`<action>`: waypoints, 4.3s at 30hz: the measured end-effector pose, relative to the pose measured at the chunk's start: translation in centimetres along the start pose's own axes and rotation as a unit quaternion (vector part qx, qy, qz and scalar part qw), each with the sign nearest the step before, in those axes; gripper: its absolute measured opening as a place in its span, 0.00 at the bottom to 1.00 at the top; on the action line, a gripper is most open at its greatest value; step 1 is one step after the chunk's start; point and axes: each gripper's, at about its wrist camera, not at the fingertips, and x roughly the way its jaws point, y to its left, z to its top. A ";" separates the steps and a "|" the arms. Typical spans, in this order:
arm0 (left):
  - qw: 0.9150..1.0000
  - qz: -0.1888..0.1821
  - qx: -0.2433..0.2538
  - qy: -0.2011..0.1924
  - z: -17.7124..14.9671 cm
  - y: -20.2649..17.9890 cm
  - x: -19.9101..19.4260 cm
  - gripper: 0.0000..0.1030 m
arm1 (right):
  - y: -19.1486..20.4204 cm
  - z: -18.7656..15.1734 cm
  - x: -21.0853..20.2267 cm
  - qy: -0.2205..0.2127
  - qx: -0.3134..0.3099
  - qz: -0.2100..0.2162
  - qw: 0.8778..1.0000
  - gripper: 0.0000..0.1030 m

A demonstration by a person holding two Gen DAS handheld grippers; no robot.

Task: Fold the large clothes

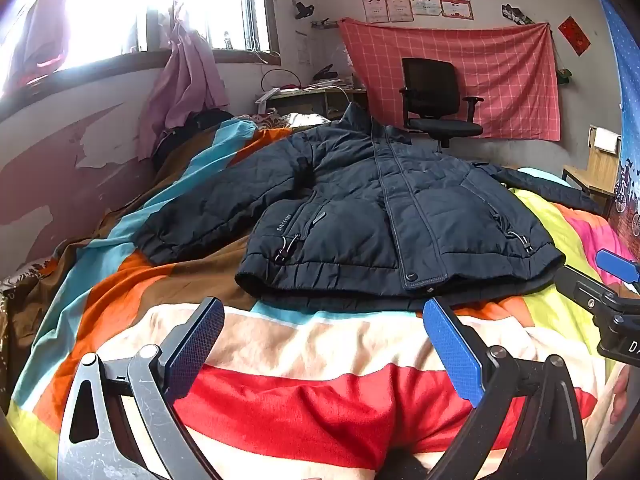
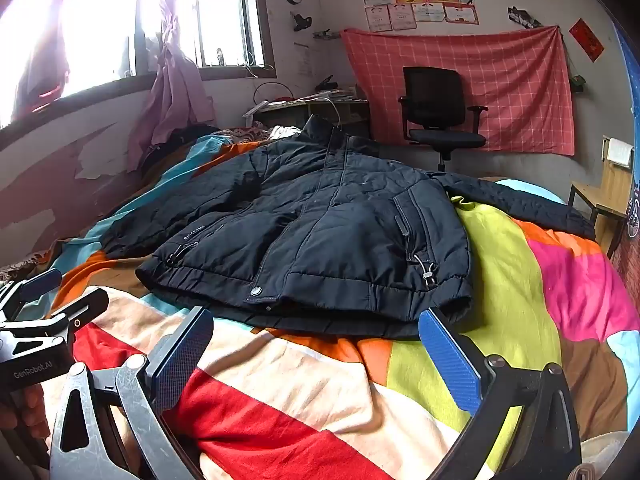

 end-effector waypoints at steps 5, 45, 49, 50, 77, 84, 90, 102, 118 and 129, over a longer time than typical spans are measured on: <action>1.000 -0.001 0.000 0.002 0.0 0.0 0.0 0.95 | -0.1 0.0 0.0 0.000 0.001 0.001 1.000 1.00; 1.000 -0.015 -0.004 -0.001 0.2 -0.2 -0.2 0.95 | -0.2 0.0 -0.1 0.002 0.004 0.002 1.000 1.00; 1.000 -0.015 -0.004 -0.002 0.2 -0.2 -0.2 0.95 | -0.2 0.0 -0.1 0.002 0.004 0.002 1.000 1.00; 1.000 -0.015 -0.003 -0.002 0.2 -0.2 -0.2 0.95 | -0.2 0.0 -0.1 0.002 0.005 0.002 1.000 1.00; 1.000 -0.014 -0.003 -0.002 0.2 -0.4 -0.2 0.95 | -0.3 -0.1 -0.1 0.002 0.006 0.003 1.000 1.00; 1.000 -0.014 -0.003 -0.002 0.2 -0.4 -0.2 0.95 | -0.3 0.0 -0.1 0.002 0.006 0.003 1.000 1.00; 1.000 -0.017 -0.003 0.000 0.2 -0.6 -0.3 0.95 | -0.3 0.0 -0.1 0.002 0.006 0.003 1.000 1.00; 0.997 0.027 -0.012 0.068 -0.2 -0.1 2.0 0.95 | -0.8 -0.2 -0.1 0.011 0.020 -0.001 1.000 1.00; 0.992 -0.043 0.004 0.117 4.9 -2.3 2.7 0.95 | -2.7 0.0 -0.4 0.016 0.056 -0.049 0.997 1.00; 0.988 -0.019 0.084 0.125 13.7 -6.0 6.9 0.95 | -7.2 2.6 -1.0 -0.046 0.115 -0.081 0.989 1.00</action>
